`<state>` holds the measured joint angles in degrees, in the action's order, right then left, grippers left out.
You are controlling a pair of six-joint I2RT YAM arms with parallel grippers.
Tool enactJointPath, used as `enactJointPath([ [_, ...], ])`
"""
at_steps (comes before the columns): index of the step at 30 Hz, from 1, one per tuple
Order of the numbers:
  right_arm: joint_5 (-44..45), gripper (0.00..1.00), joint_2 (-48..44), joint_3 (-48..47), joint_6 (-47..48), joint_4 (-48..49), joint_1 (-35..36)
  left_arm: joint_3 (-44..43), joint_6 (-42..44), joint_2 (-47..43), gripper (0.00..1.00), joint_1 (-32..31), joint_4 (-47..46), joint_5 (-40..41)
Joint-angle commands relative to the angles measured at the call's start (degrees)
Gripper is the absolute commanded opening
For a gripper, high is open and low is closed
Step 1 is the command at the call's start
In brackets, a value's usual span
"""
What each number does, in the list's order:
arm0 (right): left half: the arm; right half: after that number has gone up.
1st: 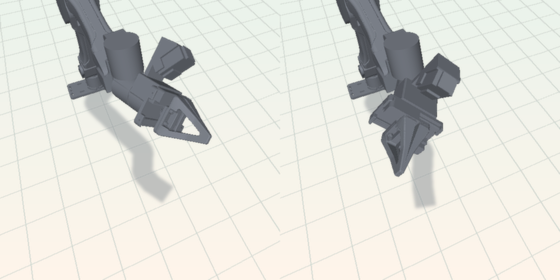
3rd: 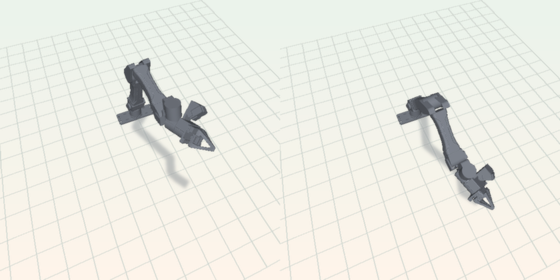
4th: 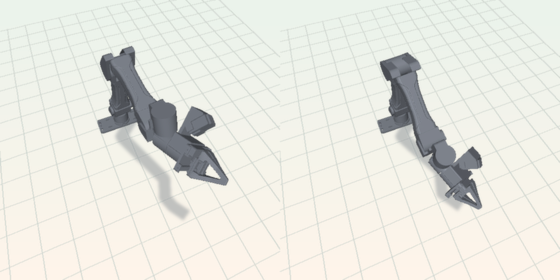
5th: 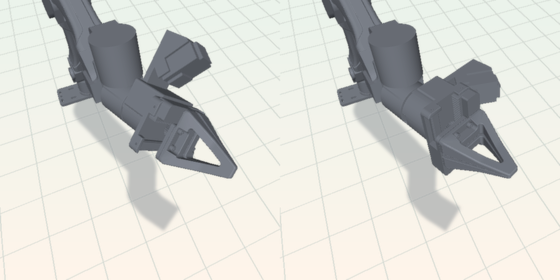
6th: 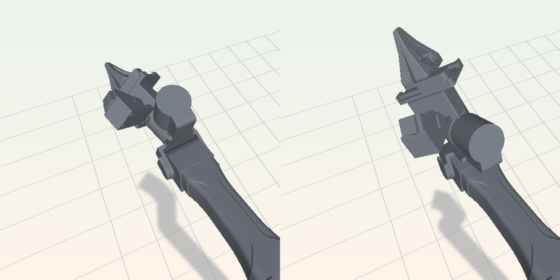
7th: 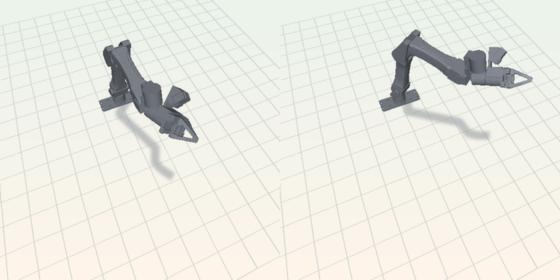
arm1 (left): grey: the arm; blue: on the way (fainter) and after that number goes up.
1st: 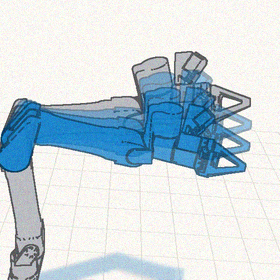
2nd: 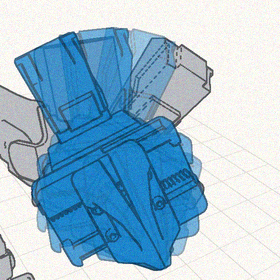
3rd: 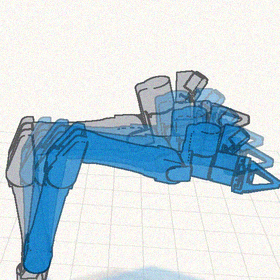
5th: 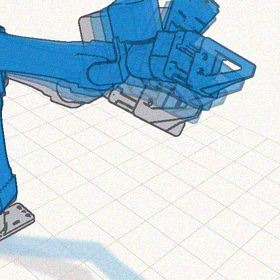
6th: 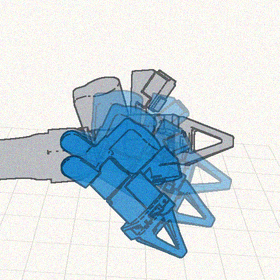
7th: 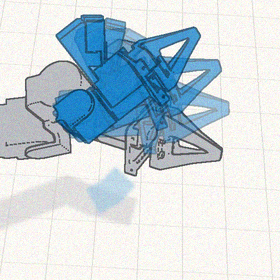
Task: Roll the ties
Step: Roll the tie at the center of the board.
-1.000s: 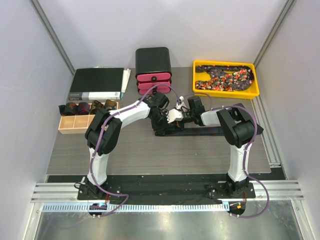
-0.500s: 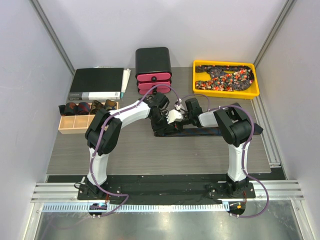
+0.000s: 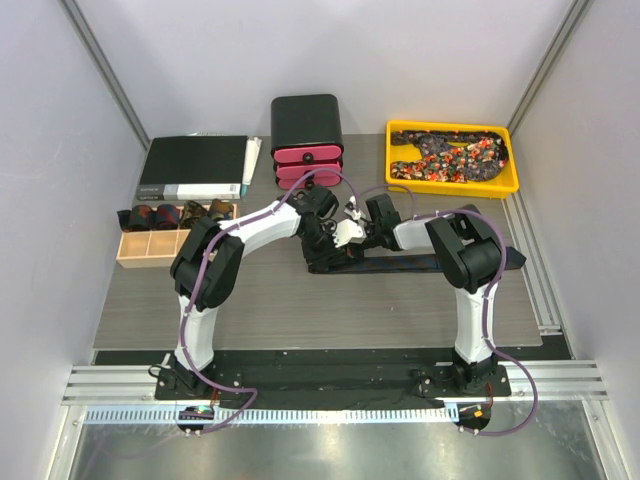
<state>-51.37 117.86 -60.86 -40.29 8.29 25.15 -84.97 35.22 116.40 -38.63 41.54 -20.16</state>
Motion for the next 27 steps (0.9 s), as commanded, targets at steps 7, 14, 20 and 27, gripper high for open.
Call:
enactJointPath([
  [7, 1.8, 0.01, 3.6, 1.0, 3.7, -4.8, 0.6, 2.0, 0.6, 3.5, 0.34, -0.1, 3.6, 2.2],
  [14, 4.2, 0.01, 3.9, 0.3, 7.2, -7.9, 0.1, 4.3, 0.4, -4.2, 0.62, 4.2, 0.6, -3.3],
  [20, 5.3, 0.01, 4.1, 0.1, 8.7, -9.8, -0.3, 14.0, 0.3, -13.1, 0.71, 7.4, -8.6, -10.2],
  [27, 3.5, 0.01, 4.9, 1.0, 9.9, -8.6, -1.2, 20.1, -5.9, -16.8, 0.73, 8.0, -20.6, -12.0],
])
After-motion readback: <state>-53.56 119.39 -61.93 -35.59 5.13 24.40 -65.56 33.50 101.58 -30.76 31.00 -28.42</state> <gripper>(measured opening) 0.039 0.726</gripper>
